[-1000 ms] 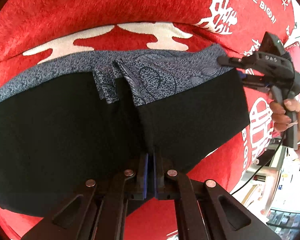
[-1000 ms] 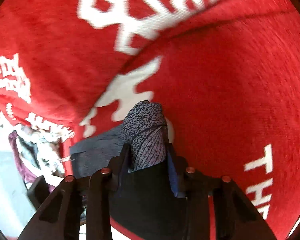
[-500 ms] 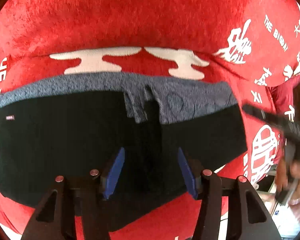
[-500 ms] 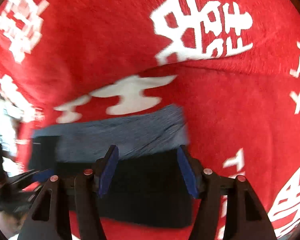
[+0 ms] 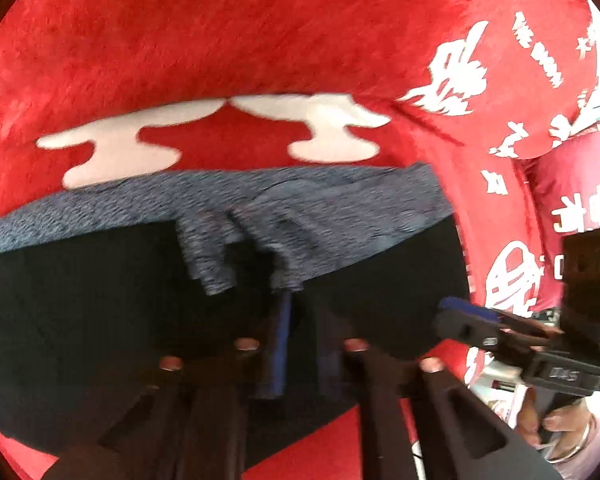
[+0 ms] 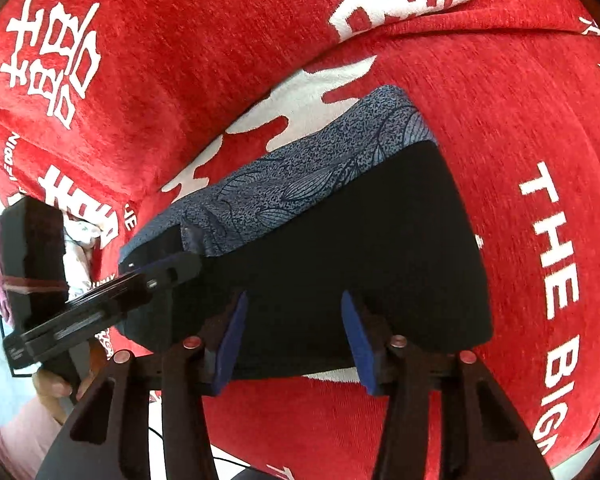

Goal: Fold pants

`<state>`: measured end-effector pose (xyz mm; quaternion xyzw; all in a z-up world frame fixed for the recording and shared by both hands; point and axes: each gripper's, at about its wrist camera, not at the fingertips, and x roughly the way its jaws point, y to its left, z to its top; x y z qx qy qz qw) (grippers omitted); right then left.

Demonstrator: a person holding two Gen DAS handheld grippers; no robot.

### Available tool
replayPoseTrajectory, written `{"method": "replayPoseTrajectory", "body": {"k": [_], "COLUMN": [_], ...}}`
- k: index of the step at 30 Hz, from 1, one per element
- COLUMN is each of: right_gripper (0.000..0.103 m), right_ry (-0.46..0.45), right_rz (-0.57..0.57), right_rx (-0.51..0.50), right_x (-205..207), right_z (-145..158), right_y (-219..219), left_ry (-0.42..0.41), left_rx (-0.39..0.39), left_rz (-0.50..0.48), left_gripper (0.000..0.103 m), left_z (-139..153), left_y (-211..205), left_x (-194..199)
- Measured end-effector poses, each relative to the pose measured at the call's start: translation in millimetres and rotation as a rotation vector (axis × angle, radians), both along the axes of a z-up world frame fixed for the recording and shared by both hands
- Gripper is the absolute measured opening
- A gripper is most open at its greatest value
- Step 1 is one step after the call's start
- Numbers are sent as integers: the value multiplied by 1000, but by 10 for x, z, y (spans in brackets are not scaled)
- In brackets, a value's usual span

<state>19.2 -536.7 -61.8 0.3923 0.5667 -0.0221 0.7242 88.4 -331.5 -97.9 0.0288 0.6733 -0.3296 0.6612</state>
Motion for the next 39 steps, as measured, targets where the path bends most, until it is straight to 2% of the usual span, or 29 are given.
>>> {"method": "replayPoseTrajectory", "body": {"k": [2,5,6,7,10,14,16,20,21,22,23,24,25,29,30,31,33,35,36,37,39], "right_gripper": [52,52,52,52,52,53,61,63,64,64,64,64,64,63,39,10,9,7,7,7,7], "right_ry": [1,-2,-1,1,-5,-12,15,-7,-9,-4,6,23,34,76,95,110,124,98,94,105,119], "right_rz": [8,14,16,18,36,91,121,205,226,253,265,274,281,321,336,343,311,225,205,224,278], "right_rx": [-2,-3,0,5,17,7,-31,-149,-180,-222,-250,-275,-290,-383,-420,-452,-398,-238,-195,-171,-204], "right_x": [-13,-52,-59,-55,-17,126,249,543,614,709,762,813,864,1004,1022,1037,1025,965,944,943,966], "right_z": [32,74,73,63,63,93,106,266,295,313,301,273,232,58,16,-31,-92,-88,-90,-118,-166], "right_y": [-6,-16,-11,5,69,216,314,623,716,854,940,1015,1090,1331,1372,1383,1283,1093,1056,1070,1165], "left_ry": [-51,-63,-75,-81,-60,-84,-86,-166,-183,-189,-199,-211,-229,-212,-214,-220,-224,-224,-221,-218,-210], "left_rx": [70,116,140,155,130,165,175,224,234,239,254,263,263,278,289,295,293,288,294,308,355], "left_rz": [-27,-64,-74,-78,-38,36,67,106,114,119,136,157,180,200,199,203,216,237,248,254,264], "left_gripper": [7,7,1,1,1,1,1,1,11,47,72,103,103,103,103,103,103,103,103,103,103], "left_z": [-31,-119,-145,-166,-159,-122,-116,-51,-43,-34,-28,-12,10,-19,-32,-28,-7,14,-3,-37,-88], "left_y": [35,106,133,157,293,399,425,537,568,578,635,698,757,948,993,1048,1132,1240,1300,1312,1351], "left_x": [-18,-94,-127,-145,-168,-182,-178,-228,-239,-244,-249,-246,-236,-194,-197,-198,-193,-183,-165,-150,-133]}}
